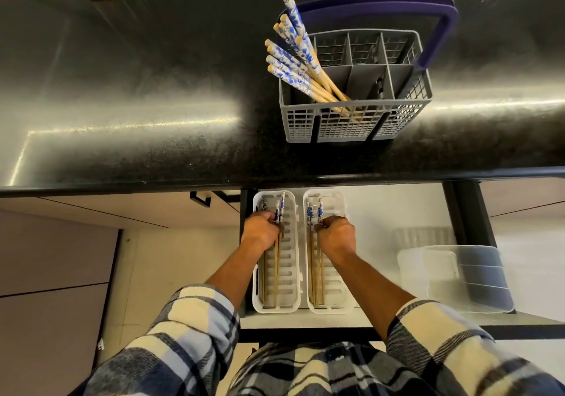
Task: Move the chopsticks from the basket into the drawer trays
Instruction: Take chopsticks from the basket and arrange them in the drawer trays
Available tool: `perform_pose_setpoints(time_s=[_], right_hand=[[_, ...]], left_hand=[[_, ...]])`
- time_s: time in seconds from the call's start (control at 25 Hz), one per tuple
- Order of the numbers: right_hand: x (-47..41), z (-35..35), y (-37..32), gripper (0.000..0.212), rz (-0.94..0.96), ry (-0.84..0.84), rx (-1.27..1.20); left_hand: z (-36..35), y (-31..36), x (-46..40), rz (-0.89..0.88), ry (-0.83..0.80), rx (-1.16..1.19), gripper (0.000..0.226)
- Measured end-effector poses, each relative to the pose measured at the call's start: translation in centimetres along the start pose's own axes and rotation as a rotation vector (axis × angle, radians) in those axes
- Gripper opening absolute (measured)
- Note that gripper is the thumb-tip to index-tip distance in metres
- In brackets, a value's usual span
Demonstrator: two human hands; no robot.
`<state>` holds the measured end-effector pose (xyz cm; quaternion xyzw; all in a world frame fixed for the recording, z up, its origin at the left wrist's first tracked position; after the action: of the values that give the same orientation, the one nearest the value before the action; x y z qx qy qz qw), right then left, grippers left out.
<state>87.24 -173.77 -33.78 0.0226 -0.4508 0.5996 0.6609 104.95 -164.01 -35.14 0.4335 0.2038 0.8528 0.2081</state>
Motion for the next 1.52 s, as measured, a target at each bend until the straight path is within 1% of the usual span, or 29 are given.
perform_pose_setpoints(time_s=[0.12, 0.2, 0.24, 0.36, 0.56, 0.64, 0.72, 0.8, 0.84, 0.92, 1.0, 1.12, 1.2, 1.32, 1.44, 1.52], right_hand=[[0.1, -0.1, 0.1, 0.02, -0.001, -0.005, 0.008], [0.1, -0.2, 0.0, 0.019, -0.009, -0.01, 0.017], [0.2, -0.3, 0.1, 0.019, -0.012, -0.014, 0.032], [0.3, -0.6, 0.3, 0.019, -0.02, -0.037, 0.097], [0.9, -0.8, 0.4, 0.02, -0.016, -0.044, 0.206], [1.1, -0.7, 0.2, 0.021, -0.008, -0.04, 0.227], [1.5, -0.6, -0.1, 0.022, 0.019, -0.021, 0.26], [2.0, -0.4, -0.3, 0.02, 0.03, 0.015, 0.267], [2.2, -0.4, -0.3, 0.019, 0.037, 0.026, 0.268], [2.6, -0.3, -0.3, 0.018, 0.057, 0.039, 0.277], [2.8, -0.3, -0.2, 0.018, 0.074, 0.026, 0.309], [3.3, -0.7, 0.4, 0.017, 0.08, 0.002, 0.323], [3.7, -1.2, 1.0, 0.019, 0.074, -0.029, 0.329], [4.2, -2.1, 1.8, 0.024, 0.065, -0.114, 0.364], [4.3, -2.7, 2.0, 0.025, 0.097, -0.2, 0.366], [4.3, -2.7, 2.2, 0.027, 0.109, -0.224, 0.363]], left_hand=[[-0.1, -0.6, 0.5, 0.07, -0.028, 0.127, 0.03], [-0.3, -0.4, 0.9, 0.083, -0.052, 0.139, 0.035], [-0.5, -0.3, 1.1, 0.086, -0.067, 0.106, 0.037], [-1.3, -0.5, 2.0, 0.094, -0.081, -0.096, 0.033], [-1.9, 0.0, 2.7, 0.075, 0.017, -0.404, 0.024], [-1.8, 0.8, 3.0, 0.035, 0.049, -0.542, 0.024], [-1.8, 1.7, 3.7, 0.017, 0.071, -0.614, 0.027], [-2.0, 3.0, 4.6, -0.113, 0.095, -0.768, 0.024], [-2.3, 3.3, 5.1, -0.202, 0.104, -0.845, 0.028], [-3.2, 3.2, 5.8, -0.386, 0.099, -1.004, 0.046], [-4.3, 2.3, 6.2, -0.482, 0.07, -1.121, 0.052], [-5.5, 0.8, 6.8, -0.628, -0.009, -1.252, 0.048], [-5.5, 0.0, 7.0, -0.723, -0.06, -1.269, 0.044], [-4.9, -0.3, 6.8, -0.773, -0.128, -1.261, 0.041], [-3.5, -0.8, 6.0, -0.705, -0.101, -1.312, 0.043], [-2.9, -1.3, 5.8, -0.672, -0.096, -1.361, 0.046]])
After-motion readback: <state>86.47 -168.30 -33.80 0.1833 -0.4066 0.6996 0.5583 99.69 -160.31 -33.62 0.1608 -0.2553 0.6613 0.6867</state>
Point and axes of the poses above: each hand's wrist, its own x-axis away from the middle knuckle, its own z-axis out of the back of the hand, y = z × x, the point moved 6 cm from there along -x, towards the middle knuckle, and after that the axes turned 3 degrees about -z, right-handed, at the moved point
